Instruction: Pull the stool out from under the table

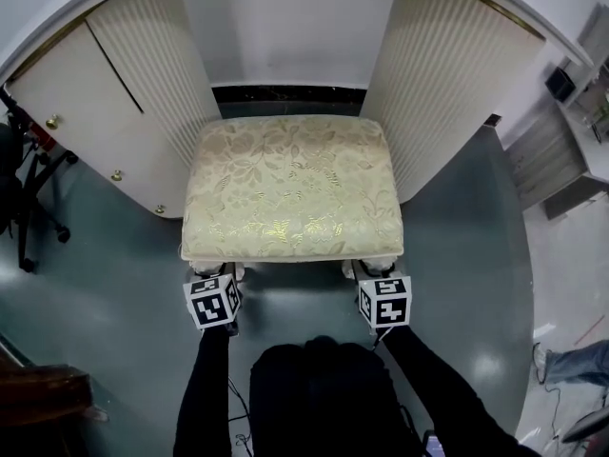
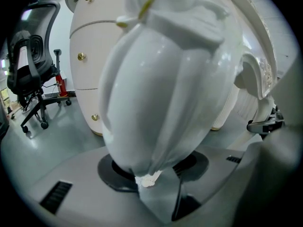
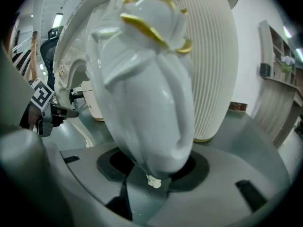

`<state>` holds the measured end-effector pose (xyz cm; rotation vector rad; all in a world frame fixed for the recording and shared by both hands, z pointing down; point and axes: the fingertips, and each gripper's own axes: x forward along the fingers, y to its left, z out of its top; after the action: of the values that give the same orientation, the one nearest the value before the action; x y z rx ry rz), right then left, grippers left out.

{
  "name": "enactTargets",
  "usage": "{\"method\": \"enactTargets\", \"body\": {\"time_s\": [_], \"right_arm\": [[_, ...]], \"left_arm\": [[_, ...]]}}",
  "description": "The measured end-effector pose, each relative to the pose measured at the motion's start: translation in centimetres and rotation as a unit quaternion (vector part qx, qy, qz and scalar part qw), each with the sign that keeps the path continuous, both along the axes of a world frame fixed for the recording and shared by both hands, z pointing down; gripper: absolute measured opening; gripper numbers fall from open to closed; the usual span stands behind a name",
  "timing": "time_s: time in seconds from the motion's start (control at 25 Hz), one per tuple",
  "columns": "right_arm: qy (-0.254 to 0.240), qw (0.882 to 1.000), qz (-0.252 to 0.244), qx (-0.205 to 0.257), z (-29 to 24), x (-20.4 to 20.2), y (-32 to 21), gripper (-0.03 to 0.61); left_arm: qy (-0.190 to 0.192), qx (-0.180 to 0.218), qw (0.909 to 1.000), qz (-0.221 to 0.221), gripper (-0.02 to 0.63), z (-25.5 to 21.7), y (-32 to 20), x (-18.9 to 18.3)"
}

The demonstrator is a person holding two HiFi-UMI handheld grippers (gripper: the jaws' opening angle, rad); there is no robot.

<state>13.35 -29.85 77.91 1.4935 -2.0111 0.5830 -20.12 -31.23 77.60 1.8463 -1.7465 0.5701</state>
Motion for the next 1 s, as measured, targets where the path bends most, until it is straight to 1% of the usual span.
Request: {"method": "enactTargets", "body": {"time_s": [0.44, 1.0], "right_arm": [[0.002, 1.0, 0.003, -0.019, -0.52, 0.13, 0.78, 0.19], [0.002, 1.0, 0.0, -0.016, -0.54, 0.11, 0.56, 0.192]], "left_arm": [[0.003, -0.014, 0.9999, 0.0, 0.199, -0.38, 0.92, 0.09], [0.0, -0.008, 1.0, -0.004, 0.199, -0.65, 0.88, 0.09]]}}
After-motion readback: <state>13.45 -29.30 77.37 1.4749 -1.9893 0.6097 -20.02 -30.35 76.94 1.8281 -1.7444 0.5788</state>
